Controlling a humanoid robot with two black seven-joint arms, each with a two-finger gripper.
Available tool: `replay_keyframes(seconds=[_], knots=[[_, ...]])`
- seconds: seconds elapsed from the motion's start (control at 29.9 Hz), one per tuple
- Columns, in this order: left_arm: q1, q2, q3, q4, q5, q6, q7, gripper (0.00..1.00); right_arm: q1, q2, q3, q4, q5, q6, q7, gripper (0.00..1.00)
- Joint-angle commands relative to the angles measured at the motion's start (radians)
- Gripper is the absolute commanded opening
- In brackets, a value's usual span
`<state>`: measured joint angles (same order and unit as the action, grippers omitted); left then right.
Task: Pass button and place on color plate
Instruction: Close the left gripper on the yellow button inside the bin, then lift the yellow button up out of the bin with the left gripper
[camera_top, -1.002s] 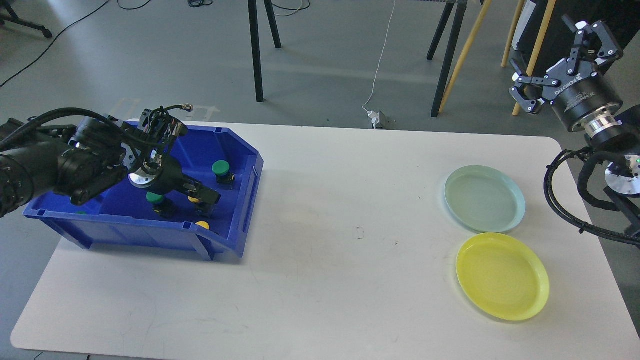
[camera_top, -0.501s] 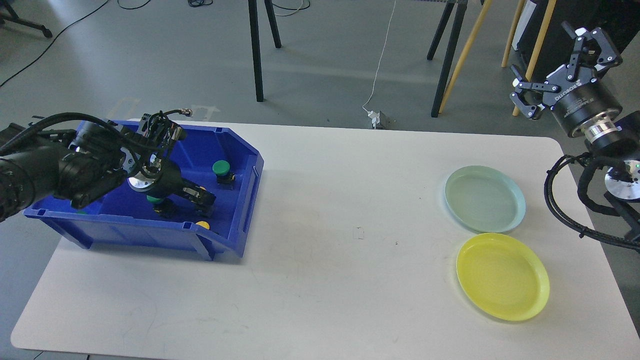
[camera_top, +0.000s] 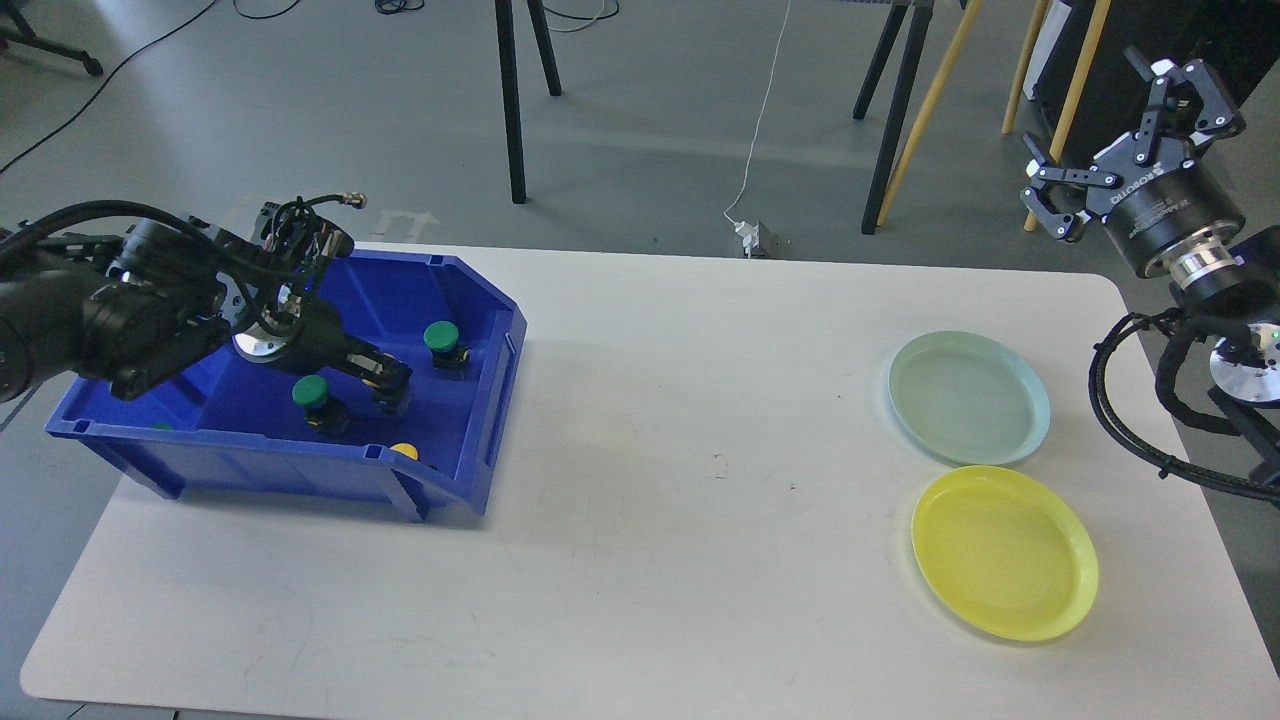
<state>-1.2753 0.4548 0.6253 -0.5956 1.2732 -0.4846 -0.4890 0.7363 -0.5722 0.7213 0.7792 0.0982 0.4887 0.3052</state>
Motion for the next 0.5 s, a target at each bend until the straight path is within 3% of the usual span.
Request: replay_keyframes(seconds=[0.0, 0.1, 0.23, 0.33, 0.47], knots=[[-0.093, 0.111, -0.022, -0.14, -0.003, -0.004, 0.0, 0.22, 0.0, 0.0, 0.007, -0.001, 0.0, 0.0, -0.001, 1.0], [-0.202, 0.258, -0.139, -0.35, -0.018, -0.004, 0.0, 0.22, 0.0, 0.0, 0.007, -0.003, 0.0, 0.0, 0.0, 1.0], [-0.197, 0.4, -0.422, -0.552, -0.104, -0.004, 0.0, 0.22, -0.003, -0.002, 0.004, 0.008, 0.0, 0.0, -0.001, 1.0], [-0.125, 0.358, -0.573, -0.57, -0.337, -0.004, 0.0, 0.22, -0.002, -0.009, 0.0, 0.032, -0.005, 0.0, -0.003, 1.0], [-0.062, 0.136, -0.671, -0.482, -0.491, -0.004, 0.0, 0.23, -0.003, -0.119, -0.034, 0.138, -0.064, 0.0, -0.015, 1.0]])
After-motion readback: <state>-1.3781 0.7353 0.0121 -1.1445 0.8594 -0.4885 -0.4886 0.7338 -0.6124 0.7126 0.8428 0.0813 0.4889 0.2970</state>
